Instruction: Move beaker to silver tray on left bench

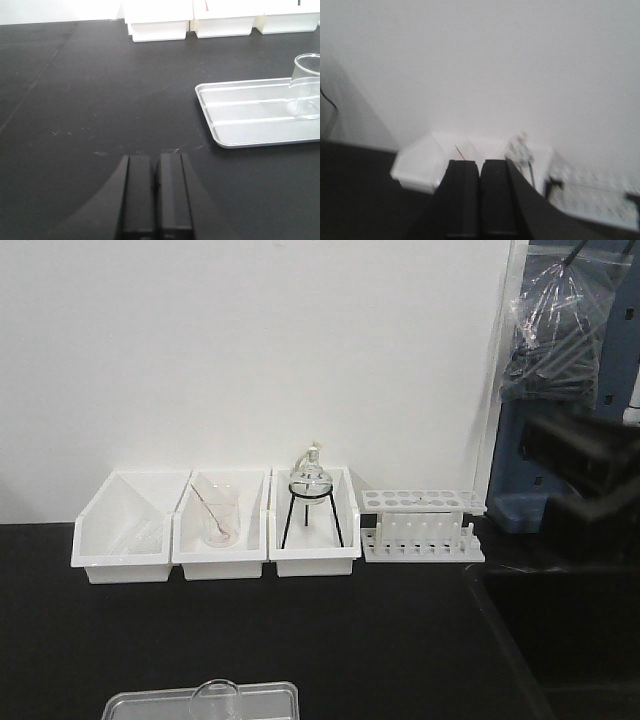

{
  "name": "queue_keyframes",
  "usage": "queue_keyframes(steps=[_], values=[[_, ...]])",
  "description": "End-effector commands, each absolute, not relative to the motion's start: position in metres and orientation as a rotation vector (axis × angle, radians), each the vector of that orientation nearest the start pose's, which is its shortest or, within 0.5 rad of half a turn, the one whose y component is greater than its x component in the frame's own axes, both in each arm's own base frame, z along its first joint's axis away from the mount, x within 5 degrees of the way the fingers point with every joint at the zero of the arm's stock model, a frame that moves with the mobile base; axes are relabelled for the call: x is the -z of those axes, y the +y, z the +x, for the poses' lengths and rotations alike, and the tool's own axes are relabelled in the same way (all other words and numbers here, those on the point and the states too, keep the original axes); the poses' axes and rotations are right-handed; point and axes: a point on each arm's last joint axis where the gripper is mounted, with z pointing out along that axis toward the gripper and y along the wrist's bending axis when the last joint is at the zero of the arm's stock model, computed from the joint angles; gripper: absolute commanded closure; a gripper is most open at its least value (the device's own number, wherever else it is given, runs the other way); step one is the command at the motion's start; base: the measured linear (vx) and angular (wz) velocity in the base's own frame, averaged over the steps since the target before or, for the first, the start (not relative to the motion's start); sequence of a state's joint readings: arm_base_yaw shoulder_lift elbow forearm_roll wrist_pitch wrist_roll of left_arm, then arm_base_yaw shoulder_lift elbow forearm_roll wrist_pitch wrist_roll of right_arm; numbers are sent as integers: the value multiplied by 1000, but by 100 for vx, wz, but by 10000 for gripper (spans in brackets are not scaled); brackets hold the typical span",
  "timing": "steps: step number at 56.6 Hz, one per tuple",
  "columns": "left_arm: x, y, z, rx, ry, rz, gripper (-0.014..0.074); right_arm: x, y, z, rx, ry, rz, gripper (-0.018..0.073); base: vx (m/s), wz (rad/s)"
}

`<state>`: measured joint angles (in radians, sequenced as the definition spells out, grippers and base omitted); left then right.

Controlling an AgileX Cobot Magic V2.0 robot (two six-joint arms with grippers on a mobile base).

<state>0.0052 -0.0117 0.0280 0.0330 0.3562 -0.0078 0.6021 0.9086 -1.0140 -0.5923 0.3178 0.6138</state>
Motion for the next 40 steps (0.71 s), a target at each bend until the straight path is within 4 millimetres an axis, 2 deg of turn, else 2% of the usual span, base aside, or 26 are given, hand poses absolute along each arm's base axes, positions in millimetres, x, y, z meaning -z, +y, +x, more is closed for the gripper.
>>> queue_keyframes(steps=[1,5,11,18,26,40], values=[[-171,1,55,-24,1788,14,595,-429,88,156,-249,1726,-452,567,0,0],[-171,1,55,-24,1788,14,595,-423,82,151,-199,1795,-474,567,0,0],[-171,1,55,-24,1788,14,595,-419,63,136,-174,1804,-383,567,0,0],[-171,1,55,-24,1788,14,595,-396,36,115,-137,1747,-260,567,0,0],[-171,1,55,-24,1788,14,595,-349,21,93,-119,1662,-231,567,0,0],[-171,1,55,-24,1788,14,595,-249,17,71,-177,1552,-190,567,0,0]])
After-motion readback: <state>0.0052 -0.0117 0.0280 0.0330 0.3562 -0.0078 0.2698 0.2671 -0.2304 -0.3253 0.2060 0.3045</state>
